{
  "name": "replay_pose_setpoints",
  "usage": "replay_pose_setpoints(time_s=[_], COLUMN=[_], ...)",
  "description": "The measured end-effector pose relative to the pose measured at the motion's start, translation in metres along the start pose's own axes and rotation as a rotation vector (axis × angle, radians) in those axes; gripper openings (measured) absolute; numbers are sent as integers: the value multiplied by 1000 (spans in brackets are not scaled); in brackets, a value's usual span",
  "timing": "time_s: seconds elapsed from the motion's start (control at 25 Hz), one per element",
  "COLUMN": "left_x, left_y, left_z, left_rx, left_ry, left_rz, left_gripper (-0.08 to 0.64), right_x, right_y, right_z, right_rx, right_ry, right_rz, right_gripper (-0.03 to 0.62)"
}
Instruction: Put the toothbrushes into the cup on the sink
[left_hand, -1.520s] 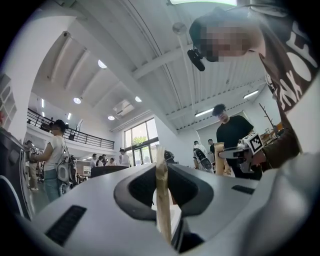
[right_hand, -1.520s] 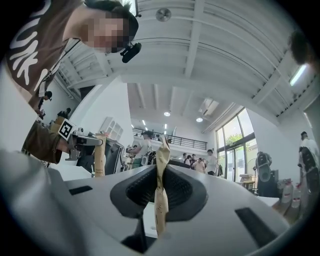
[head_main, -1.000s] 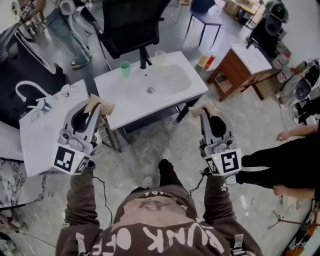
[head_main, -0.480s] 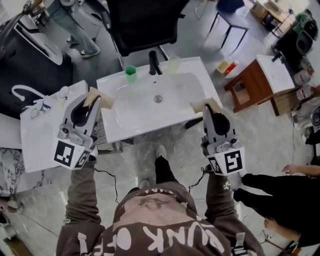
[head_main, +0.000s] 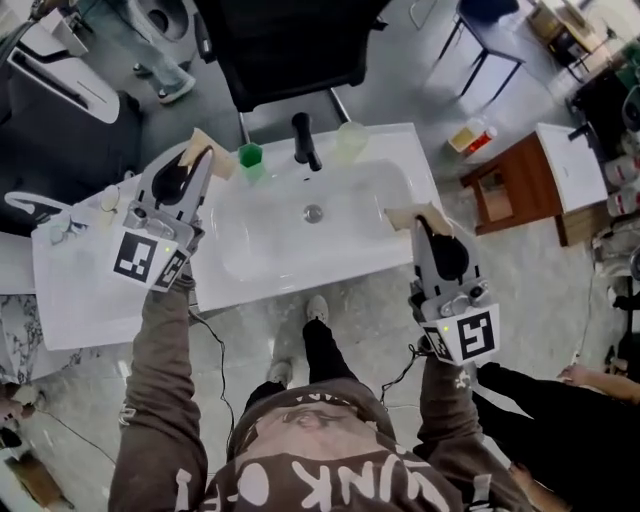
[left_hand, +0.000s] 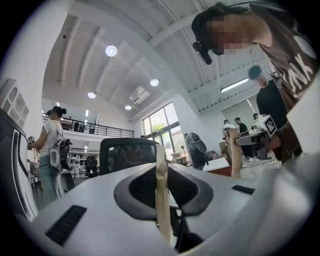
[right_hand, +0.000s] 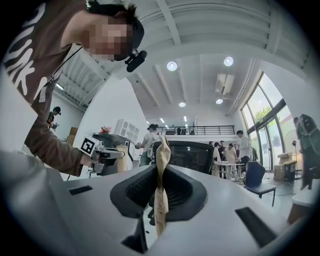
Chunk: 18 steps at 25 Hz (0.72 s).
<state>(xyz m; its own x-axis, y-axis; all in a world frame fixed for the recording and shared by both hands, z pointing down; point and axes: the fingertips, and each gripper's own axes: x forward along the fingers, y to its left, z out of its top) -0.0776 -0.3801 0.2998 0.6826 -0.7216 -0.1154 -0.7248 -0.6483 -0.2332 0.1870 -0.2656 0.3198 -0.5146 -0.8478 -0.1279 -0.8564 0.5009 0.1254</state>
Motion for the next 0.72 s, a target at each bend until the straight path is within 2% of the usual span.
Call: replay_pose_setpoints(time_s=[0.36, 0.72], left_x=[65, 82], left_y=[29, 41], left_z=[-90, -164], left_rx=[-40, -99], left_ry=[65, 125], left_rz=[1, 34], left_gripper=[54, 54], right_x=[21, 31], right_y=[-22, -33], right_z=[-34, -53], right_rx=[19, 26], right_ry=[46, 75], right_rz=[27, 35], right_gripper=[47, 46])
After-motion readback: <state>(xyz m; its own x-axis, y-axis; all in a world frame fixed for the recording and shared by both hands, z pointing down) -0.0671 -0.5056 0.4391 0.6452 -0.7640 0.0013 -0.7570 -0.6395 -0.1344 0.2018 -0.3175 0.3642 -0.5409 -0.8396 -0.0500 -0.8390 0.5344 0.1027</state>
